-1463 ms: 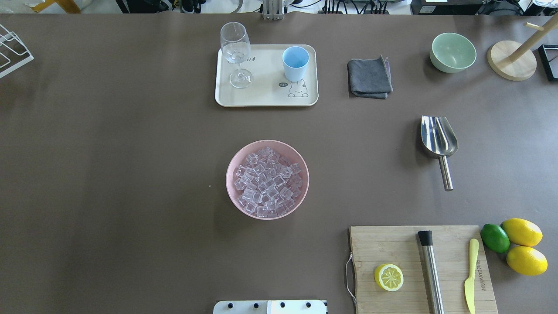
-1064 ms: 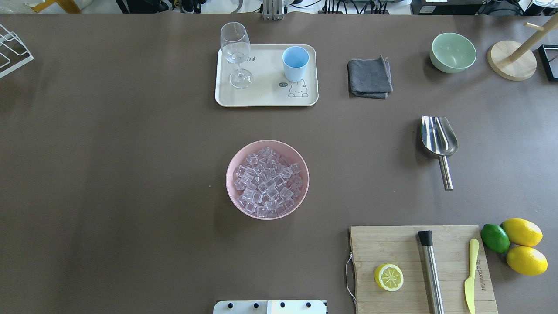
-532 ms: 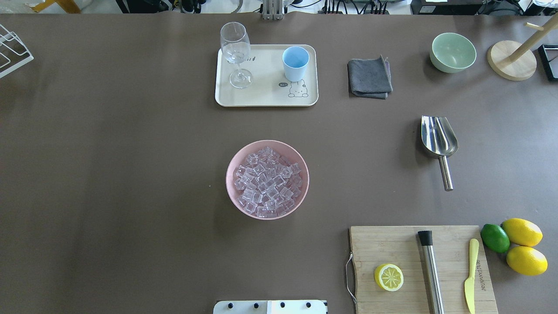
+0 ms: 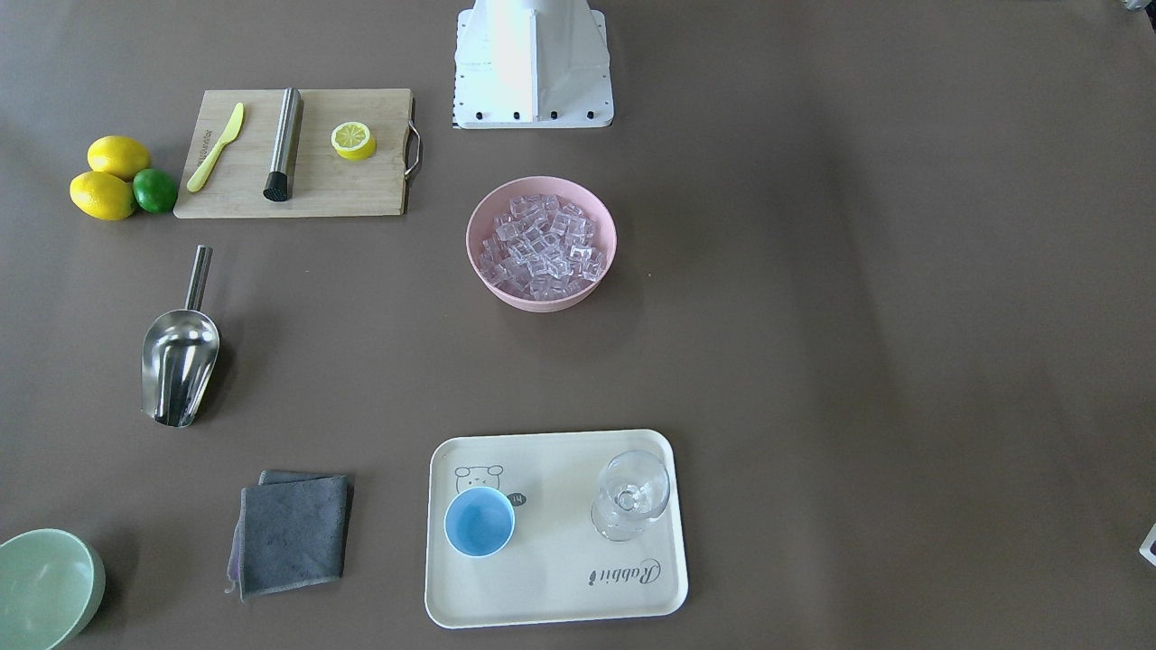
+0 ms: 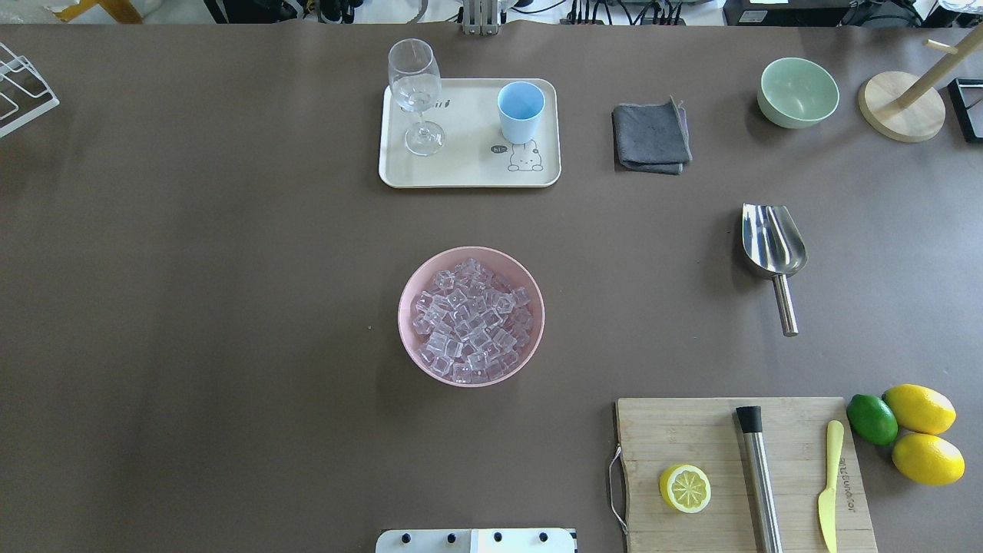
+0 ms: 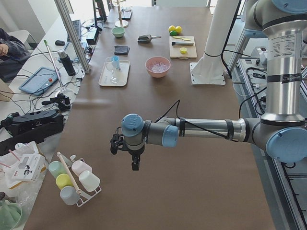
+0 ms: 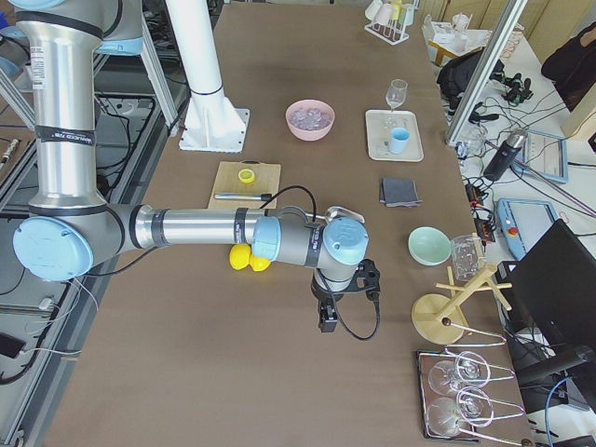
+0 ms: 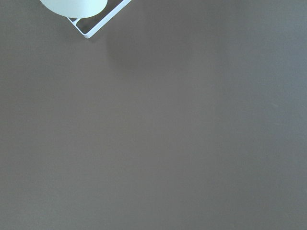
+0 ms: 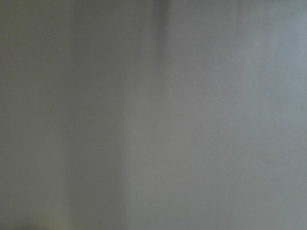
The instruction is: Put ice in cup with scoop
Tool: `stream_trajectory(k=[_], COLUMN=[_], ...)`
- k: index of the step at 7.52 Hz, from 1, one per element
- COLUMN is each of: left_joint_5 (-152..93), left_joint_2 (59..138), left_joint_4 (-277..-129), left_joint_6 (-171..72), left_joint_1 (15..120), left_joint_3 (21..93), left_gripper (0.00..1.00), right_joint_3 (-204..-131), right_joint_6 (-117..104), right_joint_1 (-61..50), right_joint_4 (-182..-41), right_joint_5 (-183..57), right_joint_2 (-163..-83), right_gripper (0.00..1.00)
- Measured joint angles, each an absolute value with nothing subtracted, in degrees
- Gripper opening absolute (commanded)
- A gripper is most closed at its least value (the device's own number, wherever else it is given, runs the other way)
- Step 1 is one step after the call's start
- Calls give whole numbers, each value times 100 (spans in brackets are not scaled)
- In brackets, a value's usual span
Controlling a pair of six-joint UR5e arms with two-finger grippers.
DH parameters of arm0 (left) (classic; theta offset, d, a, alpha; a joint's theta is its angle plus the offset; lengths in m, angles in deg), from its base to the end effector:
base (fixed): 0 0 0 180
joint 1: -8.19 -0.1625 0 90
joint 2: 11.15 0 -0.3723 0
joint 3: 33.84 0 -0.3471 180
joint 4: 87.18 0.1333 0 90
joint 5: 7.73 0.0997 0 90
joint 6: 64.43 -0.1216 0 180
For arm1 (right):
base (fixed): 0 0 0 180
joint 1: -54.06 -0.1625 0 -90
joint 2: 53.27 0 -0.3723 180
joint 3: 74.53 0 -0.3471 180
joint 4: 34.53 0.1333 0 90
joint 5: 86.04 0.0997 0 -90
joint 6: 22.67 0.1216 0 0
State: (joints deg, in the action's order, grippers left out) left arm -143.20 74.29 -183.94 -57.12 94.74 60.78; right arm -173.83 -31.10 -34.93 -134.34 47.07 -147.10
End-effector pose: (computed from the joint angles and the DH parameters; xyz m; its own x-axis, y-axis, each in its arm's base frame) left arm -0.0209 -0.4287 0.6061 0.6969 -0.0004 -0.7172 0.0292 0.9992 0.0277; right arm 0.0429 -0.4142 0.5969 0.7204 -0.1077 0.6852 0.1245 0.9919 0.0250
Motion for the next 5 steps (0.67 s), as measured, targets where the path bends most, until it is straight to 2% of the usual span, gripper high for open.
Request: stream_trajectory(k=[3, 5], left_joint_5=[-14470, -14534], left_joint_2=[7487, 7664], left_joint_4=[-18382, -18372], left_joint_6=[-5700, -5693], left_joint_1=[9463, 9316], left_joint_3=[6110, 6109], left_gripper=[98, 98], right_joint_3=[-17999, -18136], right_joint_6=[-1298, 409], right_joint_1=[-2571, -1774], right_joint_4=[-13119, -11938], right_joint_5=[5004, 5029], right_joint_2=[-14832, -14954], right_gripper=[100, 100])
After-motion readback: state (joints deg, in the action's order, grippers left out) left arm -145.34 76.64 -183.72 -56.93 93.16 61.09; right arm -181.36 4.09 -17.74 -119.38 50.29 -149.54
